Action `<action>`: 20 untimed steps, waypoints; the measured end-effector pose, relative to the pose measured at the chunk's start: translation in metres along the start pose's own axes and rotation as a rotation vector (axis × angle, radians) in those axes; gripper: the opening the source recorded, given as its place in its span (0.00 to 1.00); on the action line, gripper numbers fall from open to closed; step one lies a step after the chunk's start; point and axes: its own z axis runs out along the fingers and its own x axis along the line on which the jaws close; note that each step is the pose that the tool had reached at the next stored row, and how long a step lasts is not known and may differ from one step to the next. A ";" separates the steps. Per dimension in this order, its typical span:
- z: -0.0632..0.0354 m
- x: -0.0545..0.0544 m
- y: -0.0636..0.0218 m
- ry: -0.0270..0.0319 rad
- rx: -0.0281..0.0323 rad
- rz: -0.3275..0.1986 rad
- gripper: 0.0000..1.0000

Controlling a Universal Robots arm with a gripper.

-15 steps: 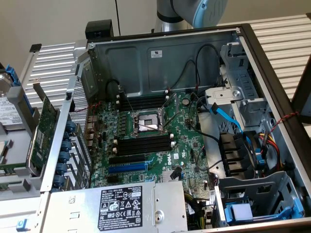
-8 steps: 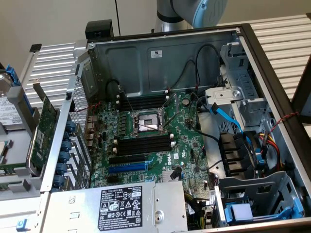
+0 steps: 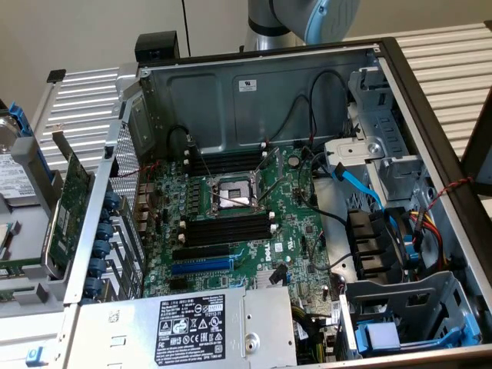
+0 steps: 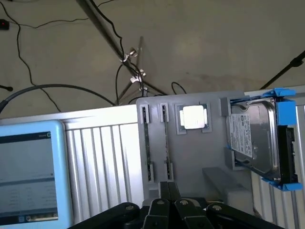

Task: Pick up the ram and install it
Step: 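Pick up the ram and move it above insertion slot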

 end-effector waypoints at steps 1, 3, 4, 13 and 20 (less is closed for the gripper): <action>0.0002 0.000 0.0002 -0.0001 0.0009 -0.001 0.11; 0.0007 0.000 0.0003 -0.0003 0.0029 -0.005 0.18; 0.0010 0.000 0.0003 -0.0005 0.0042 -0.007 0.18; 0.0084 0.001 0.0003 -0.0003 0.0075 -0.079 0.36; 0.0164 0.005 -0.0002 -0.0013 0.0168 -0.121 0.36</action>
